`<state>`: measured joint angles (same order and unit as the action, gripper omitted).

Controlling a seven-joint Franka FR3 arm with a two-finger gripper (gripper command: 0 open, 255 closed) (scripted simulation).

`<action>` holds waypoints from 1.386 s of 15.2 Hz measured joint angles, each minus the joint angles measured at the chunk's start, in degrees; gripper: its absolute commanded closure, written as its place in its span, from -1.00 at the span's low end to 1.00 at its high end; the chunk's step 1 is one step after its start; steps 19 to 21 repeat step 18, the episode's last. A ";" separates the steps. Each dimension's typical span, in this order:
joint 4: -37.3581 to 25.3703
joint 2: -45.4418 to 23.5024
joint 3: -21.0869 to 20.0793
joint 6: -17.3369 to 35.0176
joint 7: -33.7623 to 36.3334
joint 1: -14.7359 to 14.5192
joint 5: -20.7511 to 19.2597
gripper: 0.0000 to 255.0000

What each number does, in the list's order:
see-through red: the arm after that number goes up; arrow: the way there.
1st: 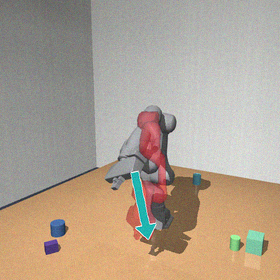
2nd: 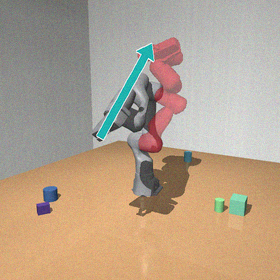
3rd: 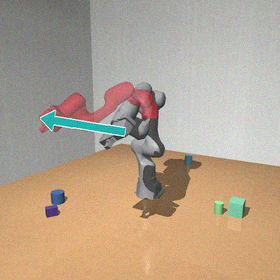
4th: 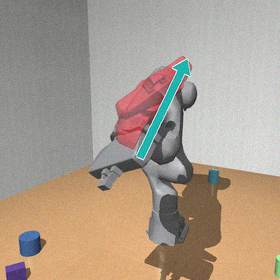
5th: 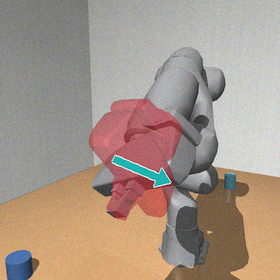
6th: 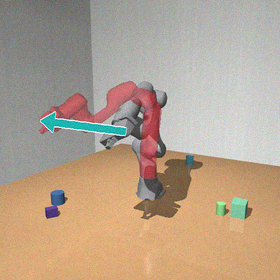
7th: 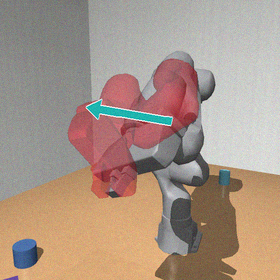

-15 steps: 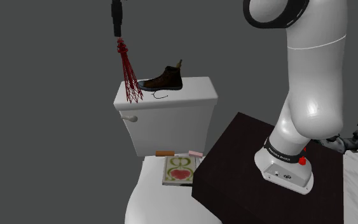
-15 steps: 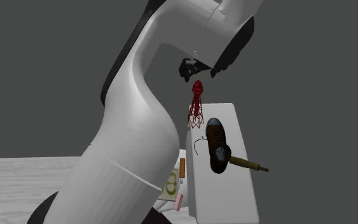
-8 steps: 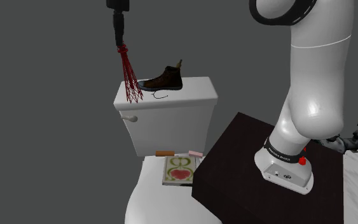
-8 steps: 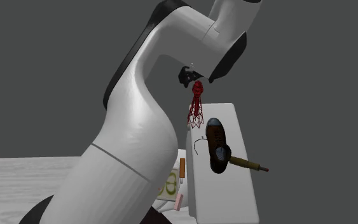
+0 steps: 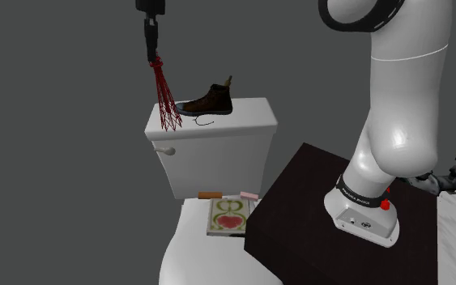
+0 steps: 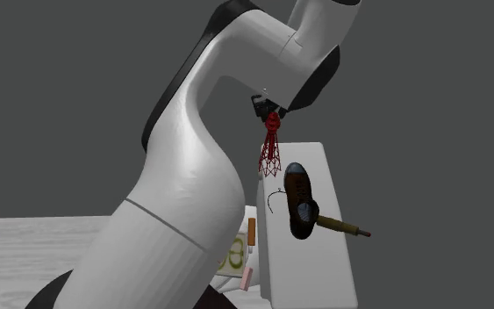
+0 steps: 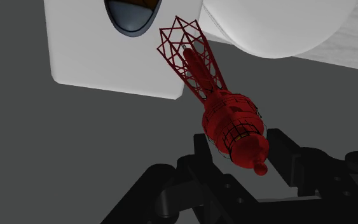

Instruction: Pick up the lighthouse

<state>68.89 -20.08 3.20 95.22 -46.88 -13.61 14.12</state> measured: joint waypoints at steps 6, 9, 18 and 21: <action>-4.03 -1.16 -0.01 -2.93 0.58 0.19 0.01 1.00; -9.20 -2.93 -0.06 -6.26 1.27 0.44 0.10 1.00; -31.28 -12.05 -0.60 -18.91 3.92 1.81 0.76 1.00; -31.28 -12.05 -0.60 -18.91 3.92 1.81 0.76 1.00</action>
